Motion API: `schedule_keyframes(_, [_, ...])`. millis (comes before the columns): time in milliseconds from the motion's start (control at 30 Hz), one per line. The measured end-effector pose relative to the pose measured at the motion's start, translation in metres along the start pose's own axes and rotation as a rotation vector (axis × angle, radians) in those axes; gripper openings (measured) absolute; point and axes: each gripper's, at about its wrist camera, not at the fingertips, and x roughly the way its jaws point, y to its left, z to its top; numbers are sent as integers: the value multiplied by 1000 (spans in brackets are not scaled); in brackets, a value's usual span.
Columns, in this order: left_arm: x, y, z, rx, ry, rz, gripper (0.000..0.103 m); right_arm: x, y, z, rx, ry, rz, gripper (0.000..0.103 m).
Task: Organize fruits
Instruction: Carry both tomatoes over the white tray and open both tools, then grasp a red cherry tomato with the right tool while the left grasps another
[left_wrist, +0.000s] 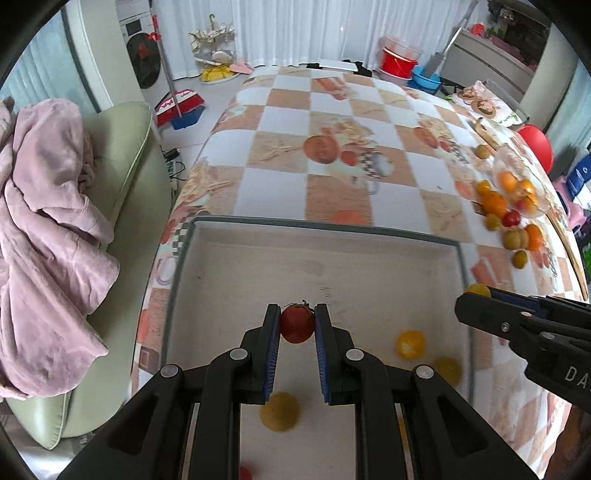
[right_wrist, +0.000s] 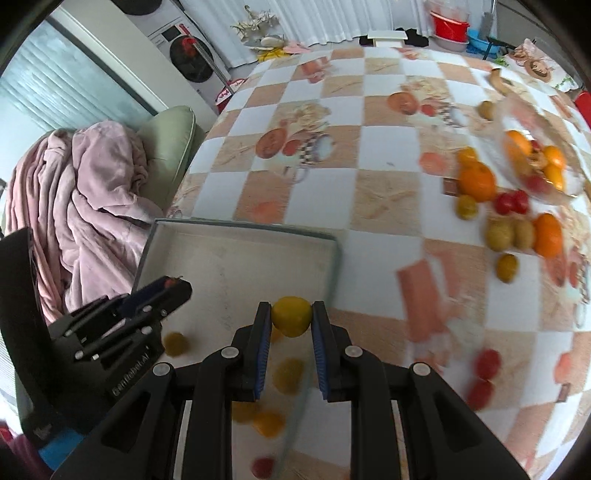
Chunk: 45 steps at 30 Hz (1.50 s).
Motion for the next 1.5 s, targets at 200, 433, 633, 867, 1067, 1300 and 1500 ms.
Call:
schedule_keyframes(200, [13, 14, 0, -16, 22, 9, 20, 23, 14, 10, -23, 26, -20, 23])
schedule_keyframes(433, [21, 21, -4, -11, 43, 27, 20, 42, 20, 12, -35, 62, -44, 24])
schedule_keyframes(633, [22, 22, -6, -3, 49, 46, 60, 49, 19, 12, -31, 79, -49, 24])
schedule_keyframes(867, [17, 21, -3, 0, 30, 57, 71, 39, 19, 15, -17, 50, -17, 57])
schedule_keyframes(1067, [12, 17, -3, 10, 39, 63, 71, 8, 15, 13, 7, -25, -2, 80])
schedule_keyframes(1300, [5, 0, 0, 40, 47, 66, 71, -20, -18, -5, 56, -54, -69, 80])
schedule_keyframes(1500, [-1, -25, 2, 82, 51, 56, 71, -40, -61, -34, 125, -64, -137, 80])
